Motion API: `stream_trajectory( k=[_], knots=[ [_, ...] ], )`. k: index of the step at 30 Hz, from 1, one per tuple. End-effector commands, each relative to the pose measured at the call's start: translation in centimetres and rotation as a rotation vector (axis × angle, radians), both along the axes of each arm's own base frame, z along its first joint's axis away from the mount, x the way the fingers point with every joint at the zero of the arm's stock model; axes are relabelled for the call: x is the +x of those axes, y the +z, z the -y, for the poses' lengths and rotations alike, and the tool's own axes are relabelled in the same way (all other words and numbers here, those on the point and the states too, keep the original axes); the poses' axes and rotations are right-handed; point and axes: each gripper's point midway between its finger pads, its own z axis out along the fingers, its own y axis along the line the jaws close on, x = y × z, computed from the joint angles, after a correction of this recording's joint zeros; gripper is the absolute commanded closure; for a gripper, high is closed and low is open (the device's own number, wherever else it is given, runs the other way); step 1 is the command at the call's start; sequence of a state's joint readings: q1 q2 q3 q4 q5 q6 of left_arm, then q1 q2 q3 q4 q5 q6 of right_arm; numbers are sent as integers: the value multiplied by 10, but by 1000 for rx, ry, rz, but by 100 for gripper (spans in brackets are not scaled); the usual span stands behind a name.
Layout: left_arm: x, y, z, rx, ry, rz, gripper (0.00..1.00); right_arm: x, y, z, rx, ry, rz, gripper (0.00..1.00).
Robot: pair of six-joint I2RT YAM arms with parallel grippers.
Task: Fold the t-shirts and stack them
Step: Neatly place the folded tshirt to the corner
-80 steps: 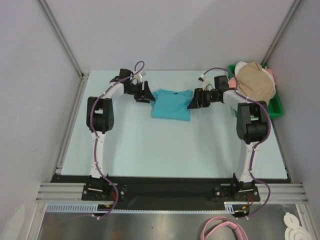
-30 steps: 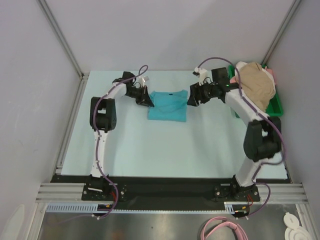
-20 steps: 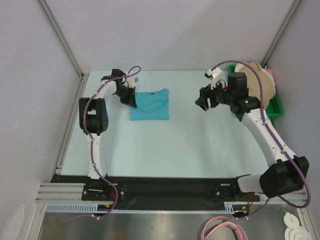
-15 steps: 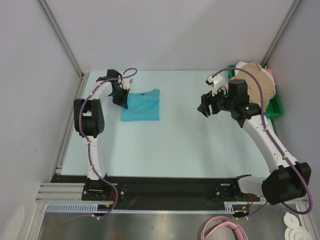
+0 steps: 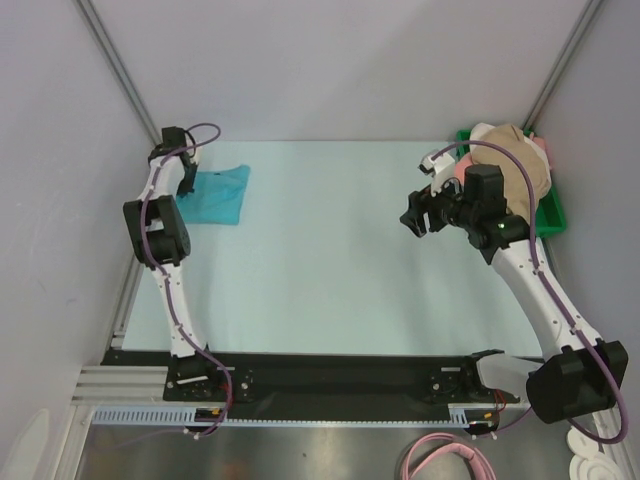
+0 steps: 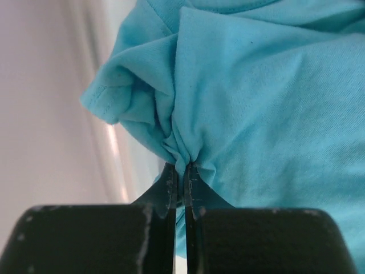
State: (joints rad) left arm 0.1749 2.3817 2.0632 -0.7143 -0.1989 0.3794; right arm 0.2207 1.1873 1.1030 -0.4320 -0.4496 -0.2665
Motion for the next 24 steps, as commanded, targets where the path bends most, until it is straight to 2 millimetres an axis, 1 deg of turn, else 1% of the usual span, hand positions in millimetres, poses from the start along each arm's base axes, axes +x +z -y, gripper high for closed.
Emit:
stream_trajectory(
  k=[1, 2, 3, 4, 6, 13, 19, 20, 24],
  knots=[
    [33, 32, -45, 145, 72, 116, 100, 3, 12, 4, 12, -14, 51, 31],
    [38, 34, -51, 153, 83, 130, 99, 5, 11, 6, 11, -22, 50, 31],
    [41, 25, -54, 161, 87, 123, 100, 5, 12, 6, 12, -20, 51, 31],
    [49, 32, -59, 180, 94, 154, 100, 5, 11, 7, 12, -24, 48, 31],
    [53, 28, -62, 198, 102, 162, 100, 7, 10, 9, 10, -31, 48, 31],
    [69, 30, -73, 221, 137, 247, 100, 10, 6, 14, 9, -47, 40, 31],
    [75, 27, -86, 196, 188, 287, 100, 12, 6, 18, 12, -60, 40, 31],
    [73, 25, -91, 186, 202, 289, 100, 12, 6, 19, 11, -63, 38, 31],
    [70, 17, -98, 160, 227, 292, 100, 14, 4, 21, 12, -67, 33, 31]
  ],
)
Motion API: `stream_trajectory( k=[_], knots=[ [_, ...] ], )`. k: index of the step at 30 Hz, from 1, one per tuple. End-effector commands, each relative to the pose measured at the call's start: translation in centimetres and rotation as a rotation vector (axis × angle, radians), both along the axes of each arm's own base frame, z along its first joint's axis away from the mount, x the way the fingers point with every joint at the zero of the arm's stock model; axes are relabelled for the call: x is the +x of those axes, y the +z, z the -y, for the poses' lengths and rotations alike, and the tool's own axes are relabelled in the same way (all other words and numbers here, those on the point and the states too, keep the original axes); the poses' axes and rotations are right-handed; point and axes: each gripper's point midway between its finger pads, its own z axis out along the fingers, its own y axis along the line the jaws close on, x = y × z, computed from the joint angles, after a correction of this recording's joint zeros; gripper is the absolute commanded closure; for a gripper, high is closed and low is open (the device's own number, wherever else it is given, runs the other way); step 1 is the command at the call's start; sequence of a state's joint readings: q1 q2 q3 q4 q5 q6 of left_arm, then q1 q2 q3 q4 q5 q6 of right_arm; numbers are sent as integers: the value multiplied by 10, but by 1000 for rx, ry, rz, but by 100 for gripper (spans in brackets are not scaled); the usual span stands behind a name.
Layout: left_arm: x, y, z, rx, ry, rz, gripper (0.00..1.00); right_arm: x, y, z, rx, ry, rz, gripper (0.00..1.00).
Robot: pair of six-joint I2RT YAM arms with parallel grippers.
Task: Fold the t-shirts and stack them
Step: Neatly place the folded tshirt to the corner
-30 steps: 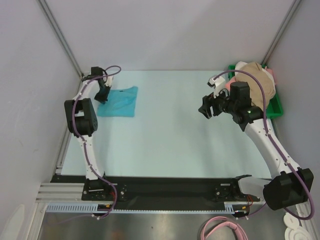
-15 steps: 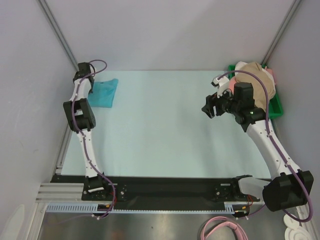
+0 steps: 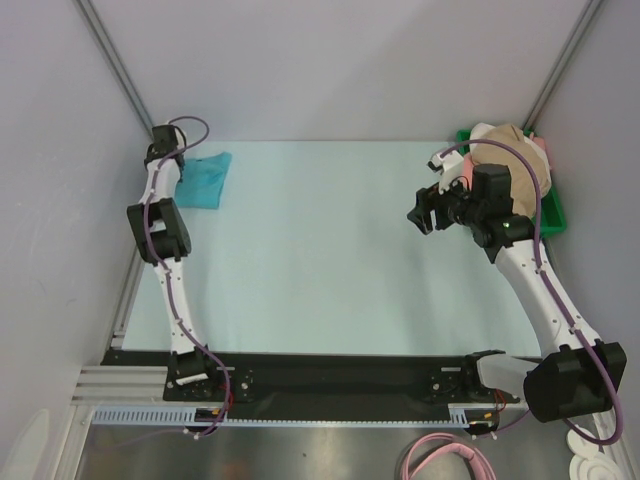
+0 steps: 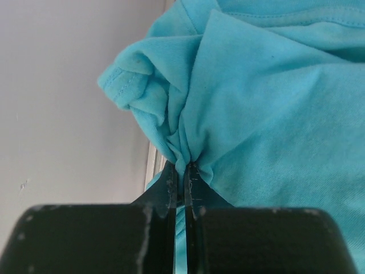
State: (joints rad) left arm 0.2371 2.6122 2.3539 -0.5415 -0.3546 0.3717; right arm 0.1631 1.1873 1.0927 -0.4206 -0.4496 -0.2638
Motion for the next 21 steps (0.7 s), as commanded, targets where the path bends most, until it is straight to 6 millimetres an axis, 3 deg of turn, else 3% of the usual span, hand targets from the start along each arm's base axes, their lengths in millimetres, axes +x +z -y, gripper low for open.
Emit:
stream_trajectory(
  k=[1, 6, 21],
  knots=[
    [8, 14, -23, -3, 59, 90, 100, 5, 7, 1, 9, -9, 34, 31],
    [6, 11, -29, 6, 67, 89, 100, 6, 5, 3, 6, -12, 31, 31],
    [18, 26, -31, 46, 41, 139, 96, 7, -1, 7, 2, -21, 23, 31]
  ],
)
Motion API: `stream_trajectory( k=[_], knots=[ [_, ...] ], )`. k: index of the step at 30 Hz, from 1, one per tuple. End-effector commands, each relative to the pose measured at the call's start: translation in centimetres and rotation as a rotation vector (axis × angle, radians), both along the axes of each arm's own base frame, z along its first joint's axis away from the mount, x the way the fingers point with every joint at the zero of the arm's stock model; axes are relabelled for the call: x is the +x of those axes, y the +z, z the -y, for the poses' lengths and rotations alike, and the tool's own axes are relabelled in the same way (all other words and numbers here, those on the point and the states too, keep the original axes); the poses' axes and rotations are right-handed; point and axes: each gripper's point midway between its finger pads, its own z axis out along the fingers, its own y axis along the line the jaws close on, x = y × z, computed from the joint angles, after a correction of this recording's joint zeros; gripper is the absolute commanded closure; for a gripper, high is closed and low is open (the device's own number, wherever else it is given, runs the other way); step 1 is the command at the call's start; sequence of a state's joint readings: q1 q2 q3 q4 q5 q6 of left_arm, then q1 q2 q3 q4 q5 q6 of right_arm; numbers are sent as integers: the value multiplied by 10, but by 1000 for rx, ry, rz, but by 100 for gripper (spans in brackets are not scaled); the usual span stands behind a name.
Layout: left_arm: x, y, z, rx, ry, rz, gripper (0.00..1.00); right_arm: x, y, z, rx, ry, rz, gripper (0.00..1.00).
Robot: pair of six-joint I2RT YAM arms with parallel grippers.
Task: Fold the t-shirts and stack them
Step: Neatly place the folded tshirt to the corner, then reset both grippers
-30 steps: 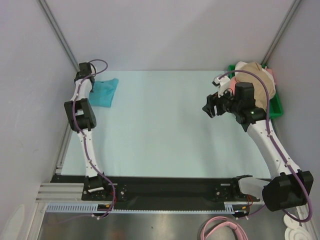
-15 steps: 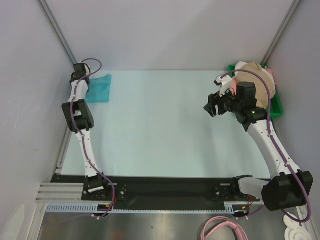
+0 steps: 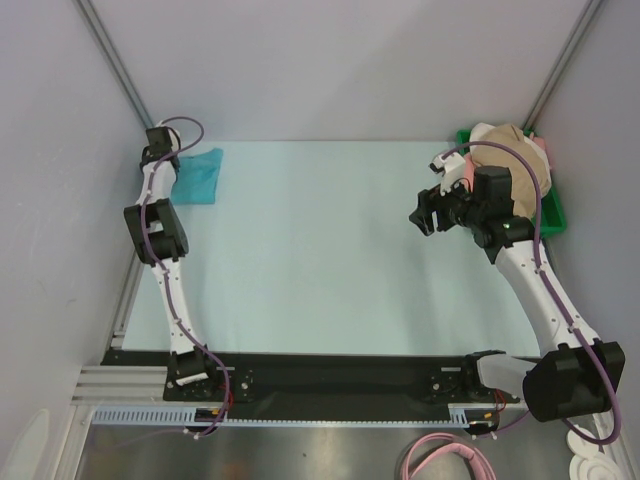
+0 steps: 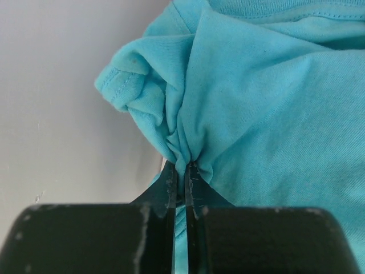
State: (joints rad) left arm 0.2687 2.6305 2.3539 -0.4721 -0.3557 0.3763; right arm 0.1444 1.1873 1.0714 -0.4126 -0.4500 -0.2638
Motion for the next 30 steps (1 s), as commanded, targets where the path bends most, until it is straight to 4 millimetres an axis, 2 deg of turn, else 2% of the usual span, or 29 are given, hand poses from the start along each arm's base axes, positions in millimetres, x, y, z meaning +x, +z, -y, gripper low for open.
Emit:
stream_trajectory(
  k=[1, 3, 4, 5, 6, 7, 8, 9, 10, 11, 12, 13, 14, 15, 16, 17, 18, 19, 20, 21, 22, 23, 24, 25, 26, 27, 28, 29, 30],
  knots=[
    [14, 28, -8, 30, 16, 97, 92, 6, 6, 1, 3, -4, 37, 31],
    [16, 36, -7, 30, 23, 126, 79, 6, 5, 2, 2, -5, 37, 31],
    [16, 38, -6, 30, 23, 134, 78, 6, 5, 3, 2, -6, 37, 31],
    [17, 52, -5, 37, 20, 163, 76, 6, 4, 4, 0, -9, 35, 31],
    [17, 52, -4, 45, 13, 174, 58, 7, 4, 4, -1, -10, 37, 31],
    [17, 57, -2, 57, 4, 185, 50, 7, 3, 4, -1, -10, 35, 31],
    [19, 76, 5, 79, -8, 218, 46, 7, 3, 5, -3, -10, 37, 31],
    [18, 75, 8, 104, -18, 219, 42, 7, 2, 5, -4, -11, 36, 31],
    [19, 81, 15, 113, -32, 229, 32, 7, 3, 5, -4, -11, 41, 31],
    [20, 98, 27, 125, -55, 253, 31, 6, 6, 6, -1, -12, 47, 31],
    [17, 95, 34, 129, -67, 247, 27, 6, 6, 6, -2, -12, 51, 31],
    [17, 99, 41, 129, -75, 254, 23, 6, 7, 7, 0, -13, 56, 31],
    [16, 116, 55, 129, -90, 280, 16, 5, 8, 7, 1, -11, 62, 30],
    [12, 110, 66, 108, -95, 270, 9, 4, 10, 8, 5, -20, 79, 28],
    [10, 112, 75, 91, -111, 276, 0, 3, 12, 10, 9, -28, 94, 27],
    [7, 132, 94, 80, -134, 317, 0, 4, 13, 12, 10, -40, 106, 23],
    [-2, 120, 105, 51, -138, 302, 0, 3, 17, 13, 15, -49, 135, 21],
    [-6, 123, 118, 26, -159, 312, 0, 3, 17, 14, 20, -59, 143, 18],
    [-13, 144, 136, 5, -185, 349, 0, 4, 18, 16, 22, -74, 156, 12],
    [-25, 130, 148, -39, -192, 331, 0, 7, 25, 17, 29, -84, 191, 3],
    [-30, 134, 167, -78, -233, 341, 0, 6, 19, 18, 38, -98, 180, 0],
    [-41, 159, 177, -97, -250, 386, 0, 10, 22, 20, 41, -118, 203, 0],
    [-55, 146, 186, -132, -253, 366, 0, 11, 20, 21, 42, -120, 206, 0],
    [-67, 174, 205, -150, -291, 423, 0, 11, 12, 21, 39, -120, 197, 0],
    [-76, 180, 215, -180, -323, 442, 0, 13, 12, 21, 40, -124, 211, 0],
    [-90, 169, 222, -211, -327, 435, 0, 14, 9, 22, 41, -128, 208, 0],
    [-104, 197, 227, -229, -339, 503, 0, 16, 3, 22, 39, -133, 200, 0],
    [-113, 205, 236, -281, -358, 544, 0, 17, -2, 23, 38, -139, 195, 0],
    [-129, 187, 241, -312, -365, 519, 0, 18, -6, 25, 31, -144, 185, 0]
  ],
)
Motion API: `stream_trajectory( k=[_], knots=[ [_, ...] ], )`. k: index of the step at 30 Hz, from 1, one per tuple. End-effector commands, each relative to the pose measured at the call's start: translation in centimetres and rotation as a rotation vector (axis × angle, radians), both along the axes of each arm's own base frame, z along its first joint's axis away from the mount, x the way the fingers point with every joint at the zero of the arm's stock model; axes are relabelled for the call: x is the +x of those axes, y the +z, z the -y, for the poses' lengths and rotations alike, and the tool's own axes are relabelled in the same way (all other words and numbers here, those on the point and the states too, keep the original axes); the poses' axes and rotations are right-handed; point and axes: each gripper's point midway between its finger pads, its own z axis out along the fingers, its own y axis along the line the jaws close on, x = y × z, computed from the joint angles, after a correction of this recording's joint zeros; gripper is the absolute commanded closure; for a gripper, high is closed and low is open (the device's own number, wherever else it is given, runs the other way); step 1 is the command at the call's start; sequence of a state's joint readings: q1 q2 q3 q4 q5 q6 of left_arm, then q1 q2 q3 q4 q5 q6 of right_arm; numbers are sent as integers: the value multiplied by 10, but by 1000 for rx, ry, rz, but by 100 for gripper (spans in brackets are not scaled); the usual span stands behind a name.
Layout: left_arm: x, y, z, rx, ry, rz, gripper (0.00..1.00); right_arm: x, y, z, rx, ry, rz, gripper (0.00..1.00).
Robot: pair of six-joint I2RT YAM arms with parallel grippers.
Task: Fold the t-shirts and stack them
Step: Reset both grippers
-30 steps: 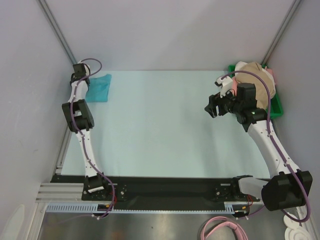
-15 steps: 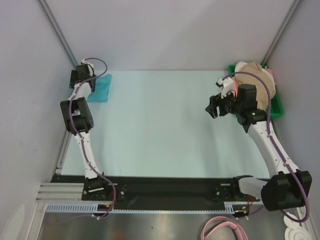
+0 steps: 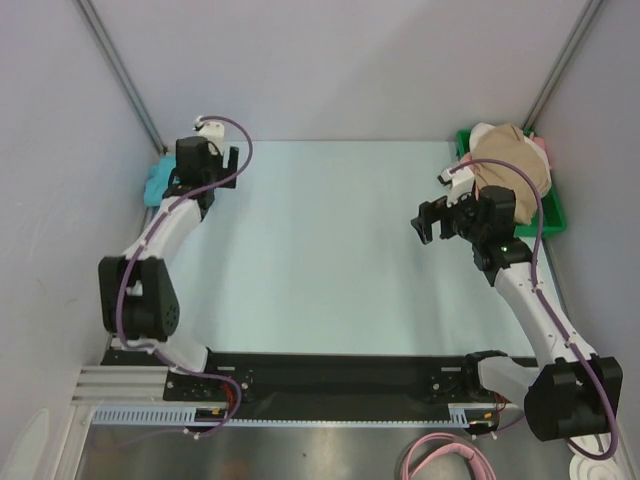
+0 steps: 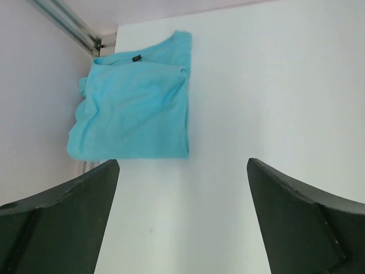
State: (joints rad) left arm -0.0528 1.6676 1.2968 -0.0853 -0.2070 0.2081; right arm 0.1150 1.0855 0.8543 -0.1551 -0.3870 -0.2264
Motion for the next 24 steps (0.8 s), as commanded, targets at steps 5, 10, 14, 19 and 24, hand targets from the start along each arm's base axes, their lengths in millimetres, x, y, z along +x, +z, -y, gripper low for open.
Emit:
stream_trajectory(
  k=[5, 10, 14, 19, 24],
  knots=[
    [-83, 79, 23, -166, -110, 372, 0, 17, -11, 20, 23, -78, 36, 0],
    [-141, 63, 35, -190, -194, 464, 0, 15, -15, 40, 136, -138, 110, 0],
    [-161, 60, 53, -152, -333, 499, 0, 16, -24, 54, 129, -209, 169, 0],
    [-159, 66, 53, -174, -326, 558, 0, 33, -22, 97, 171, -491, 90, 0],
    [-174, 68, 106, -239, -639, 256, 0, 32, -17, 120, 236, -637, -22, 0]
  ],
)
